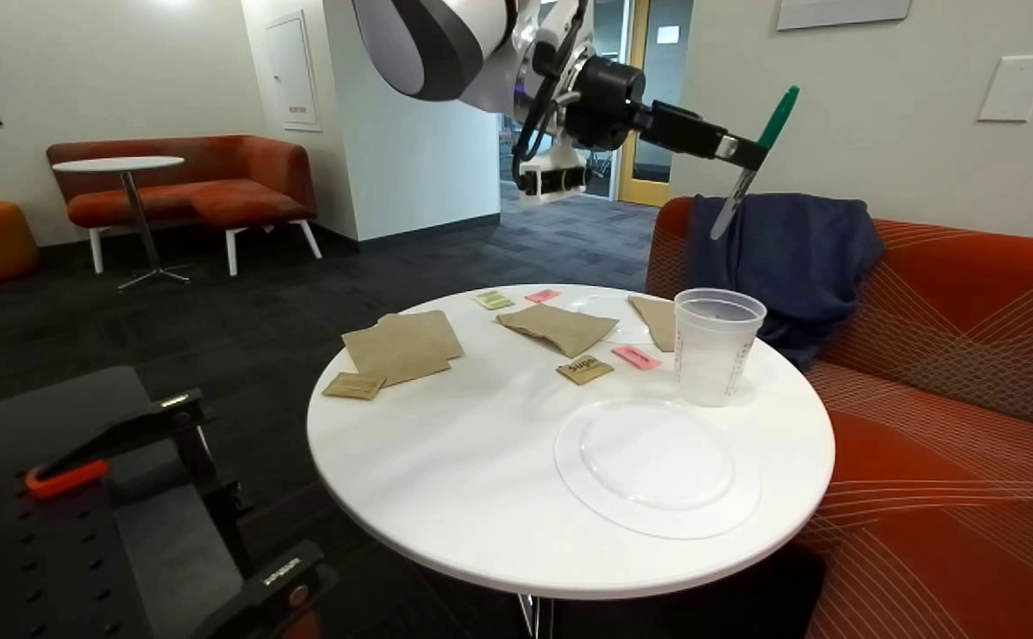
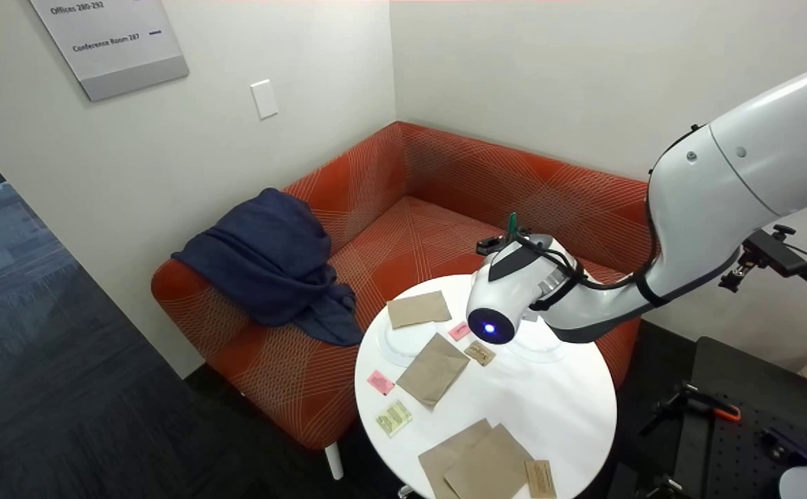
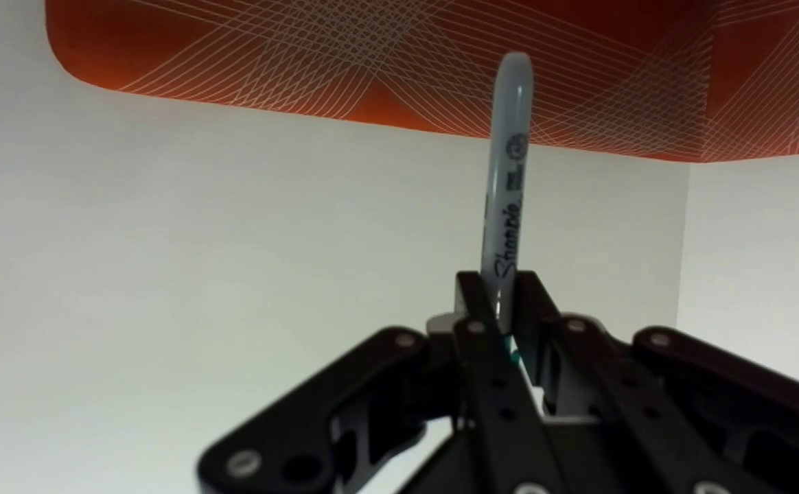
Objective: Get the marker from the table and place it in the transparent cup
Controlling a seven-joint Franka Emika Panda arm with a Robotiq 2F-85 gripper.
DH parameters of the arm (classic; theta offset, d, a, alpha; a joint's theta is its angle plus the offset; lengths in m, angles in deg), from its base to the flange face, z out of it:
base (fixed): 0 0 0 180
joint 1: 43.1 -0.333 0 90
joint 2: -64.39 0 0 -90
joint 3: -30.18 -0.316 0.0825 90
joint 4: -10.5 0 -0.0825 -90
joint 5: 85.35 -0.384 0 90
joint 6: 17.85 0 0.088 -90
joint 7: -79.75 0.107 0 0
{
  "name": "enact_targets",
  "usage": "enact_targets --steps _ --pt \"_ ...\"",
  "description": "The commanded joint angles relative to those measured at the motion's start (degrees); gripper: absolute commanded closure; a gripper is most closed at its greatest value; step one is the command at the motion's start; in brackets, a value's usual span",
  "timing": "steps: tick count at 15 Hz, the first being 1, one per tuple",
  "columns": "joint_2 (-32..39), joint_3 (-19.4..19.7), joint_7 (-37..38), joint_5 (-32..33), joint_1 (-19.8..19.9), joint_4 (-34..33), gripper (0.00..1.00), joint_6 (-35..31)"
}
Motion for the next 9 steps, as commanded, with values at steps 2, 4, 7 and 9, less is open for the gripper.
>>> enact_targets --steps 2,4,7,9 --pt "5.09 -1.12 5.09 2.97 -0.80 -4.86 0.96 2.69" --pt "6.72 -1.35 6.42 3.82 -1.02 -6.38 0.96 3.20" --pt "8.59 -1.68 6.77 3.82 -1.41 -8.30 0.96 4.34" --pt "9.21 -1.69 6.82 3.64 -1.65 -9.12 0.96 5.36"
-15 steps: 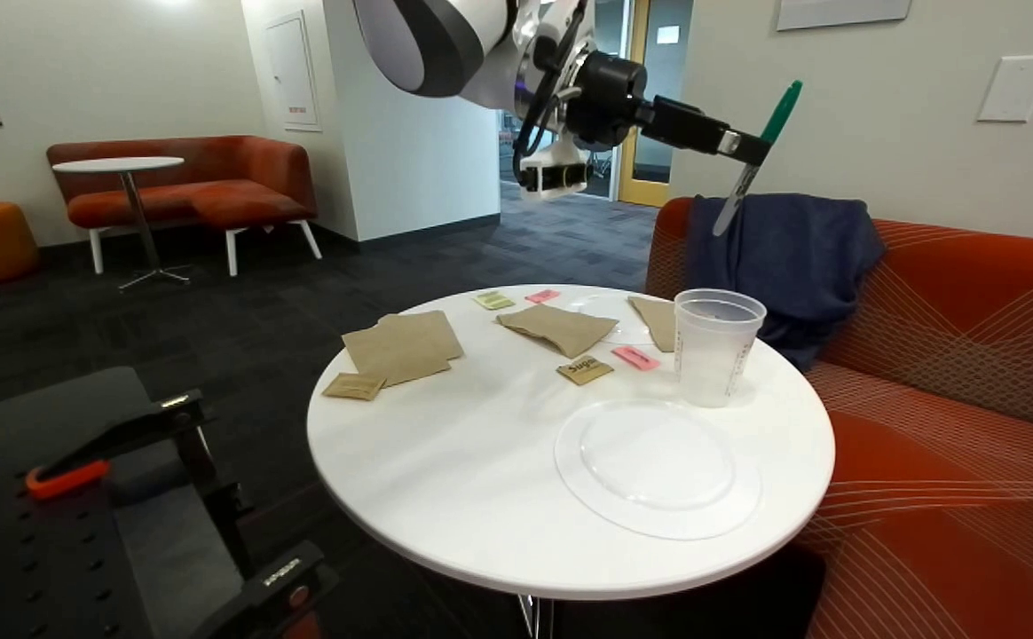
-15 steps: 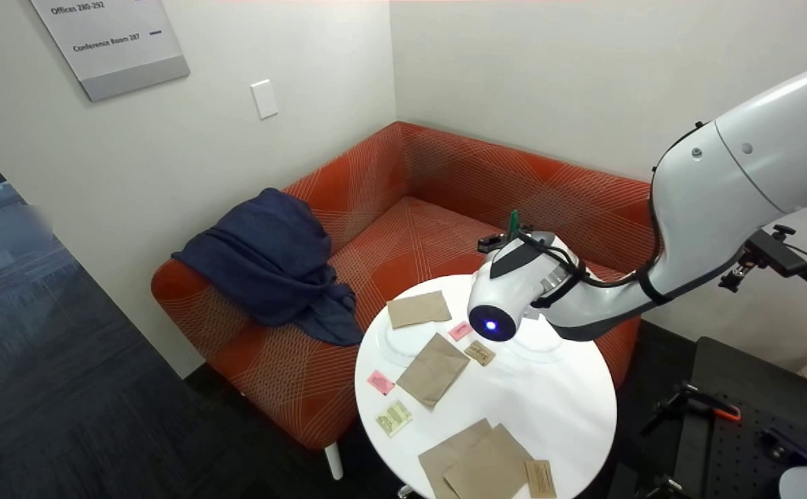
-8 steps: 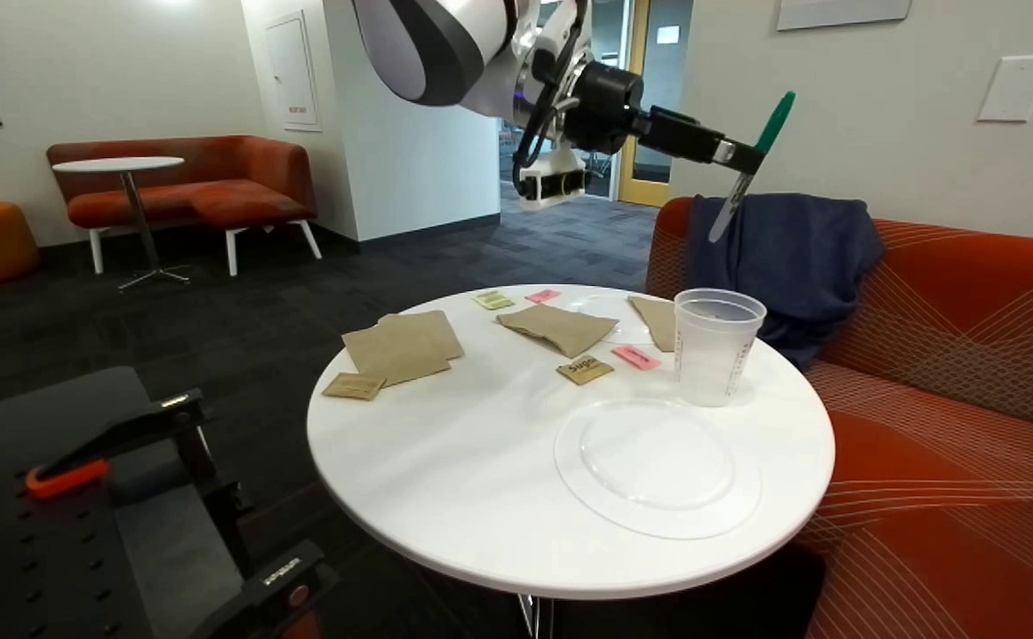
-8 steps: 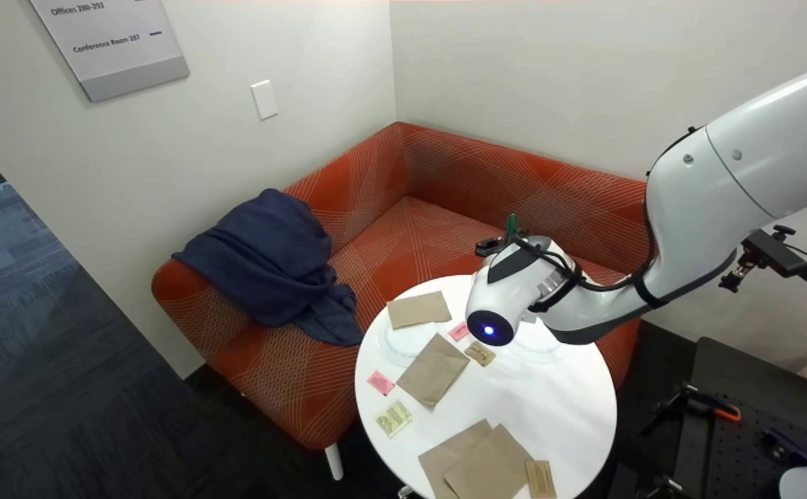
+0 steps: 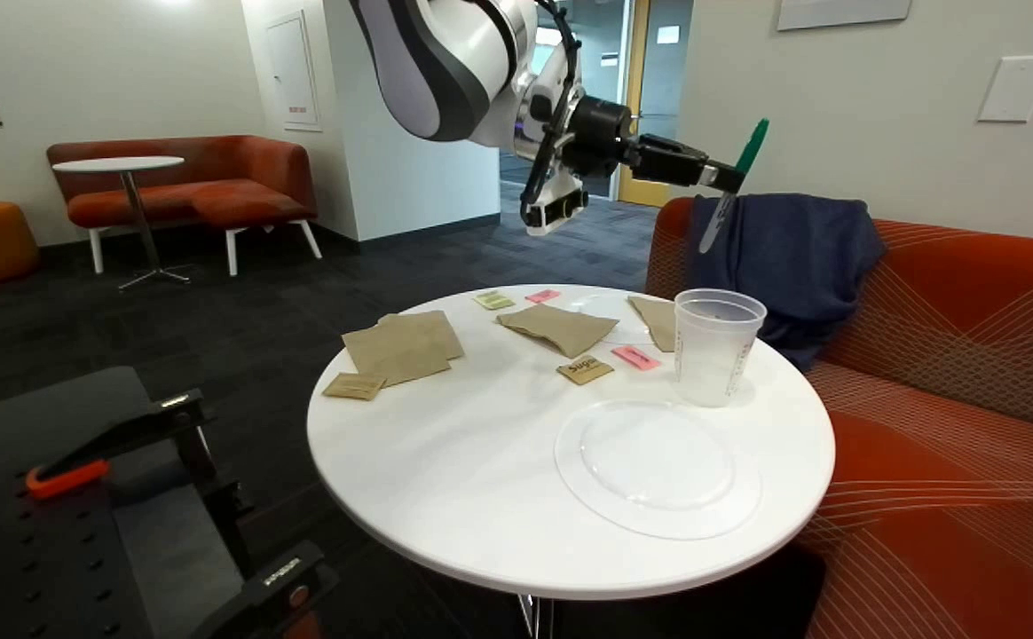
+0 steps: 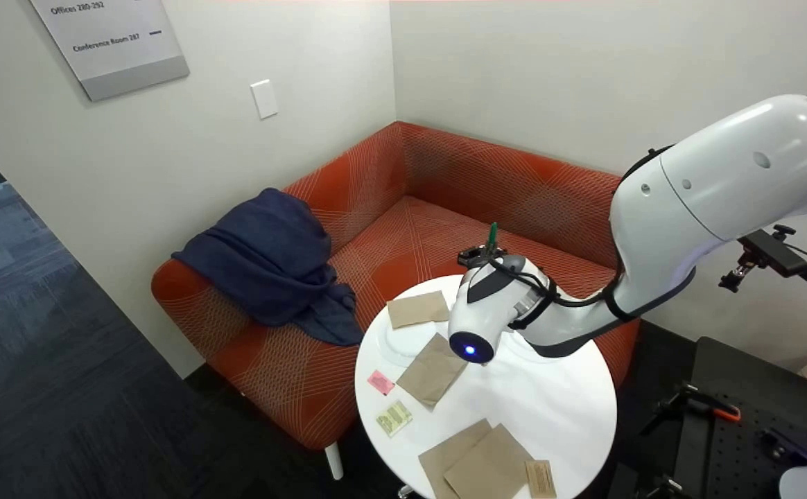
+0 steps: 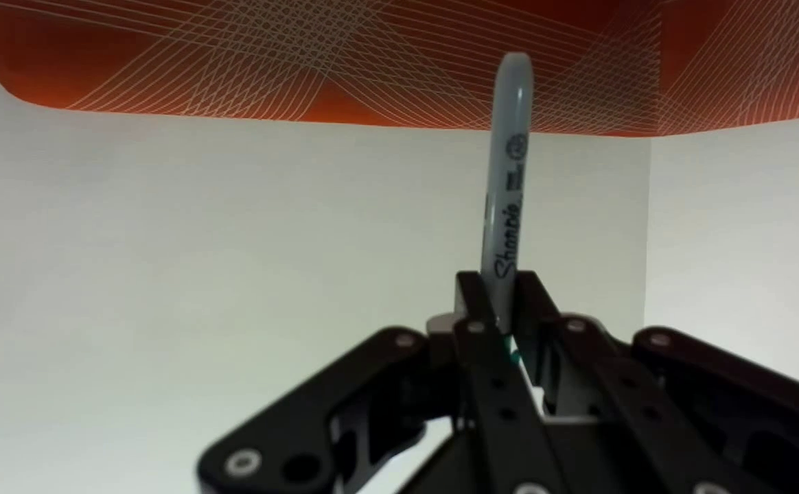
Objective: Get the marker from the table and place it in the transparent cup
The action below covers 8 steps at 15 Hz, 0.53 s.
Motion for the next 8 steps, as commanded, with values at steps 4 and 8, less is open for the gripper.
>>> enact_targets --steps 4,8 --pt "2.69 -0.55 1.25 -0.09 -0.46 -3.36 0.96 4.55" --pt "3.49 -0.56 1.39 -0.55 0.07 -3.12 0.96 4.52"
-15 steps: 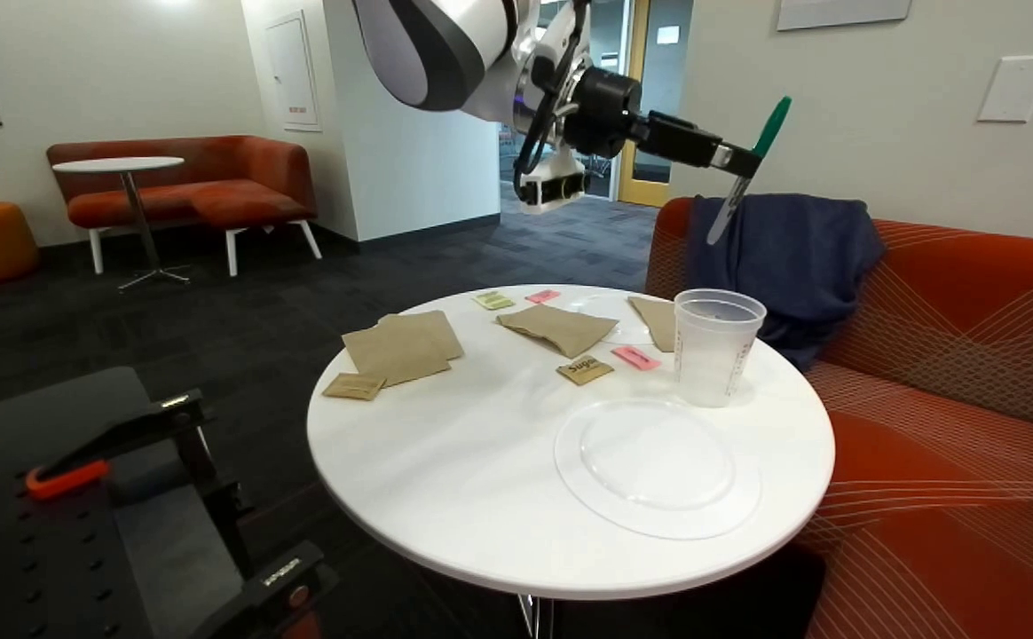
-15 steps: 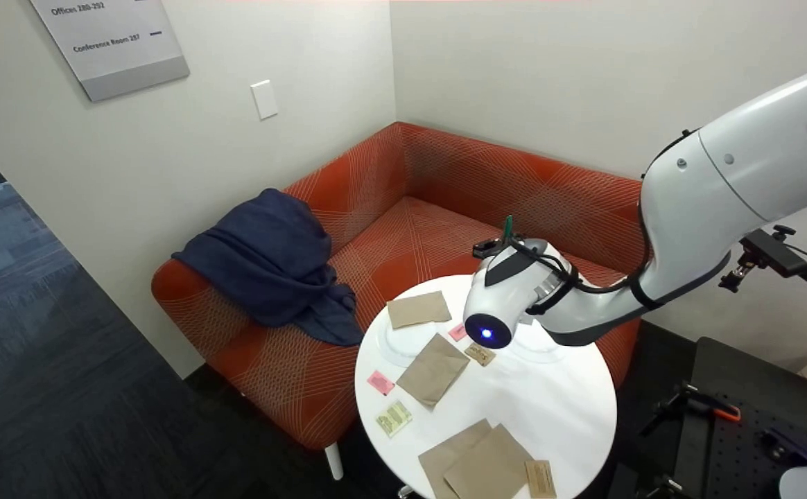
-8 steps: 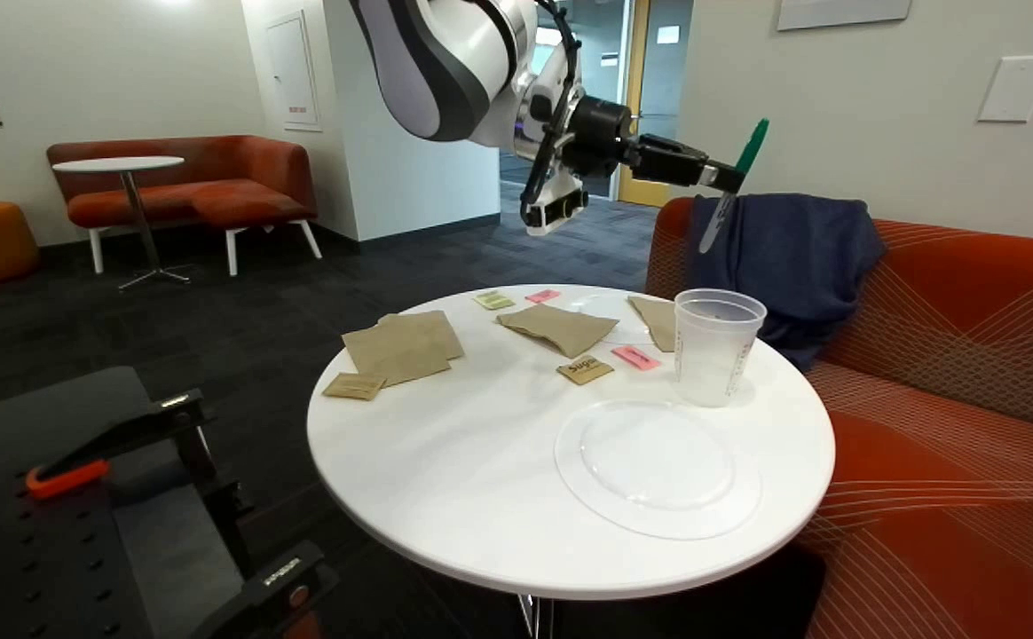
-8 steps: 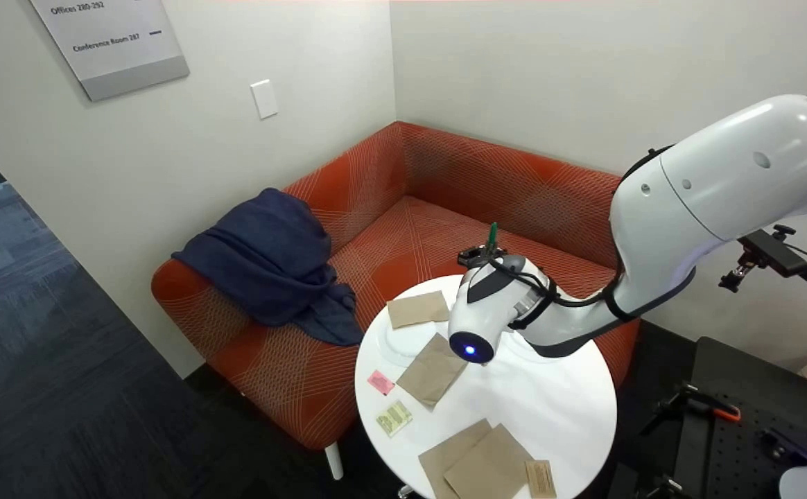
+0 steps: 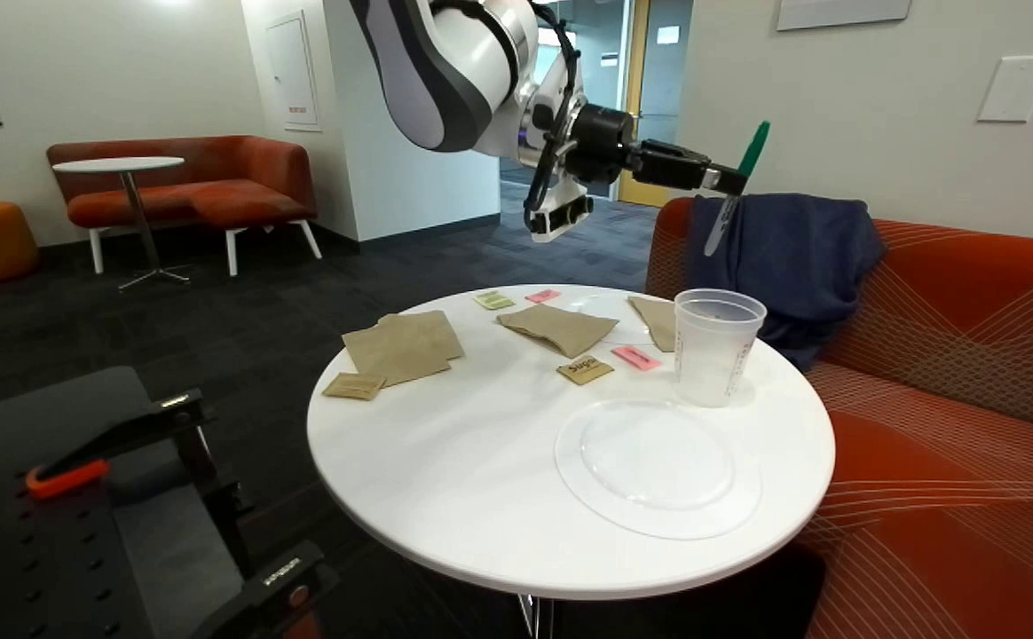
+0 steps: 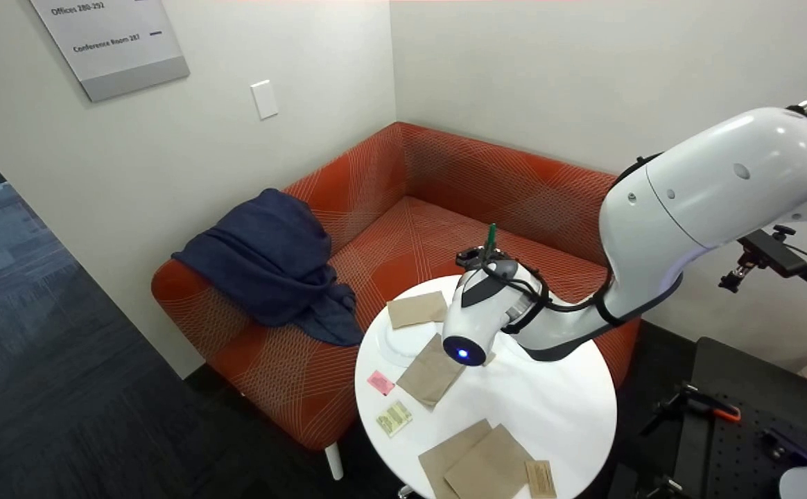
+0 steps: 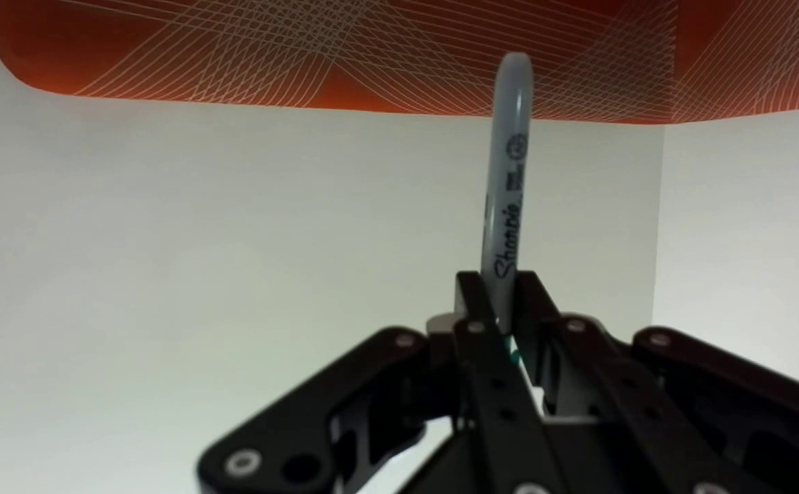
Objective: Get the marker from the table and place it in the transparent cup
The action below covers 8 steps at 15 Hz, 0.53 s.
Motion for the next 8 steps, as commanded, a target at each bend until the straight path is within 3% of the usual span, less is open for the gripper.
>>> enact_targets --steps 1,8 --pt "1.65 -0.48 1.41 -0.50 0.42 -1.11 0.96 2.21" --pt "4.25 -0.13 2.63 -0.18 1.01 -1.57 0.96 2.03"
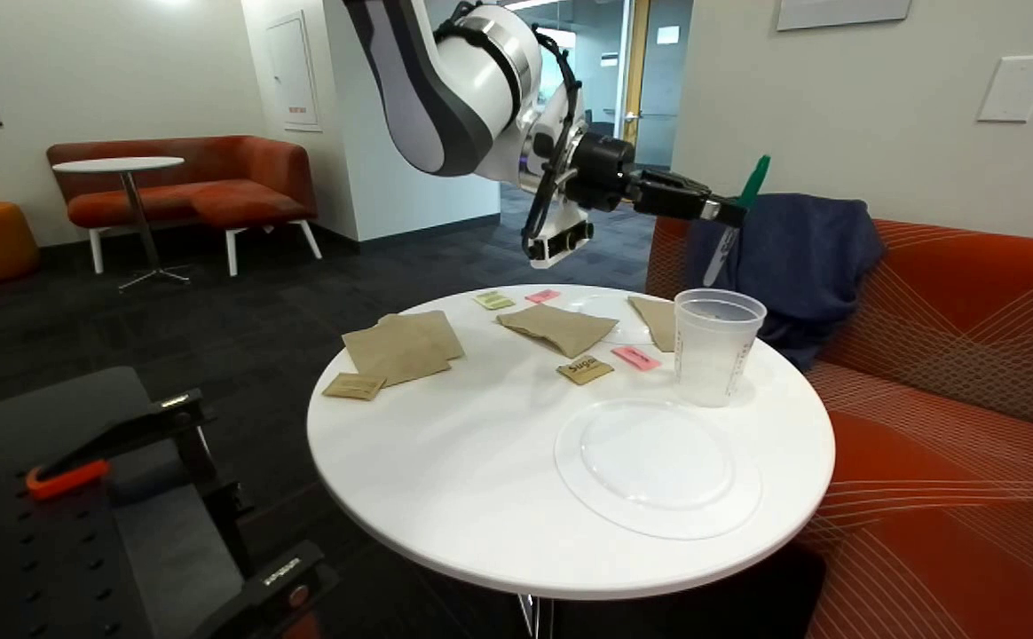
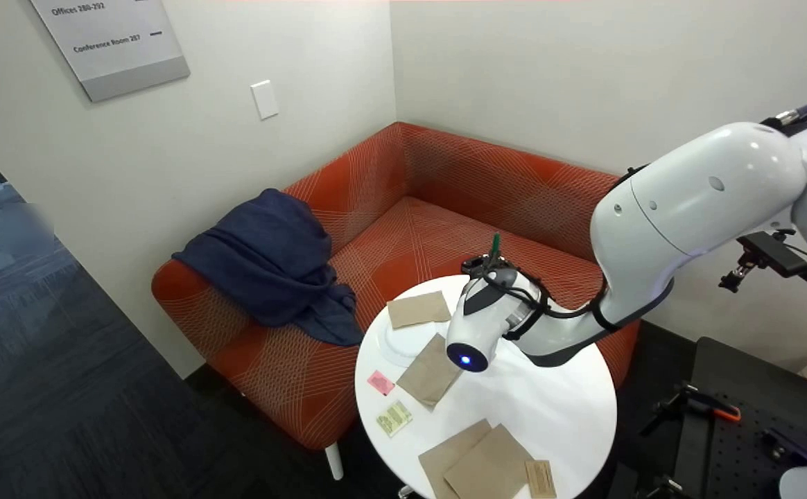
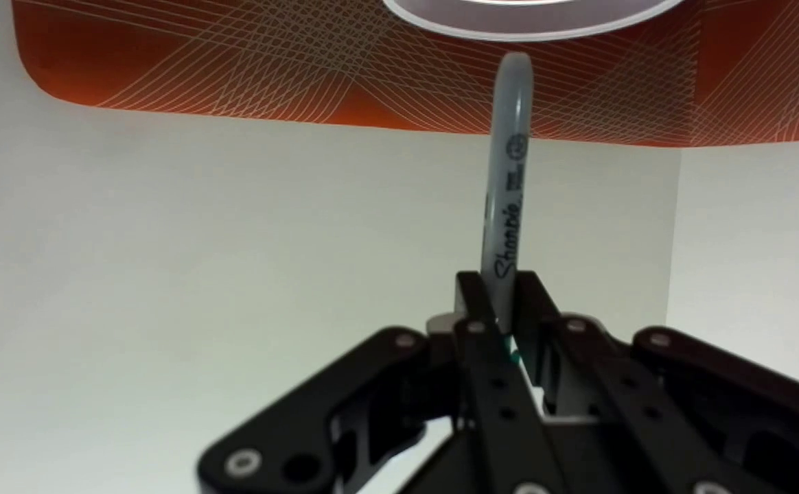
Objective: Get the marker from the table and place it in the transparent cup
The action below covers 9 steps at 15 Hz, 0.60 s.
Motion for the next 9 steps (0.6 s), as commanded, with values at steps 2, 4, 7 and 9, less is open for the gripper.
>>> enact_targets --steps 2,4,7,9 --pt "2.47 -0.14 2.21 0.00 0.58 -1.80 0.96 1.88" --pt "3.40 -0.03 2.74 0.20 0.61 -2.24 0.96 1.86" --pt "4.59 0.05 2.88 0.34 0.53 -2.85 0.96 1.88" --pt "5.27 0.17 3.12 0.45 0.50 -3.03 0.96 1.99"
